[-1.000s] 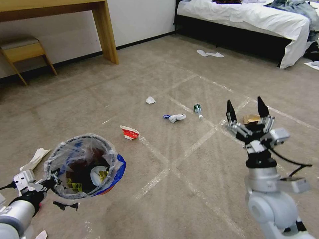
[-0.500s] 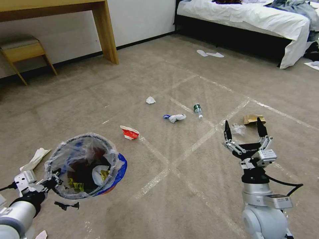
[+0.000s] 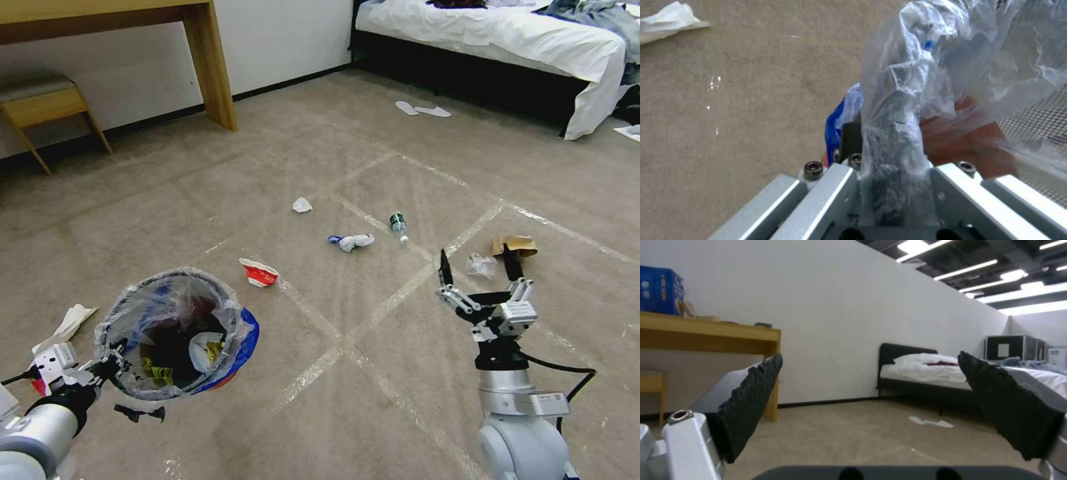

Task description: Pick up the trash bin and place the garbage on the floor into it.

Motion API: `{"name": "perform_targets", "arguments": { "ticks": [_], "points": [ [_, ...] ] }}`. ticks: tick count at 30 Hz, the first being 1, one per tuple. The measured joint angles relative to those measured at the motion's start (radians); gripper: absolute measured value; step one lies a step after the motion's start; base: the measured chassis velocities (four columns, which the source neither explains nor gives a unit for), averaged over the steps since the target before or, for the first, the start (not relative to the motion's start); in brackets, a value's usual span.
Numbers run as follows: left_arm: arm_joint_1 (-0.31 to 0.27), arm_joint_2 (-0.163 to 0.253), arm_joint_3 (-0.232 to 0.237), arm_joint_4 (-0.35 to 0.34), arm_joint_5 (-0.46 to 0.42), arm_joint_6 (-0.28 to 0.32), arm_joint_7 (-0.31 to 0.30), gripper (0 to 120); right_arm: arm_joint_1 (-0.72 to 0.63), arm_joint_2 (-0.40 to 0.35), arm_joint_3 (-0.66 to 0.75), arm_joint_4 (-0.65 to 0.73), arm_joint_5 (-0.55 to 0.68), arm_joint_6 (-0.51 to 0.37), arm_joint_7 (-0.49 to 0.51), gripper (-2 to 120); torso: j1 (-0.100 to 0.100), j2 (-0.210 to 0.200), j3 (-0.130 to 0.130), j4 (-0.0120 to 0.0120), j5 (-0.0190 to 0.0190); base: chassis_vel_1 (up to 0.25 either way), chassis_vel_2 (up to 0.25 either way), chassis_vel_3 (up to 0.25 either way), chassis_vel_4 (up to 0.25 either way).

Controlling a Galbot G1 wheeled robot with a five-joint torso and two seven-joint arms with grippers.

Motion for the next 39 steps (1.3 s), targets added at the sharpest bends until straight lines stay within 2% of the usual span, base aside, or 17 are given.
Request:
{"name": "perform_targets", "arguments": {
  "ticks": [14,26,39],
  "points": [
    [0.005,0.001,-0.010,0.003,0.001,0.000,0.000,0,-0.001,-0.001,-0.008,-0.002,-0.009,-0.008,0.002,100,0.000,0.000,0.000,0.0000,0.0000,-0.032,0.034,0.031,-0.032],
    [-0.006,0.026,-0.042,0.055,0.001,0.000,-0.006,0,0.011,0.003,-0.017,-0.017,-0.011,-0.013,0.003,100,0.000,0.000,0.000,0.0000,-0.0001,-0.091,0.095,0.089,-0.094],
    [-0.016,0.033,-0.042,0.076,0.001,0.000,-0.006,0,0.030,0.002,-0.023,-0.029,-0.009,-0.020,0.005,100,0.000,0.000,0.000,0.0000,-0.0001,-0.112,0.099,0.097,-0.101]
  ]
}}
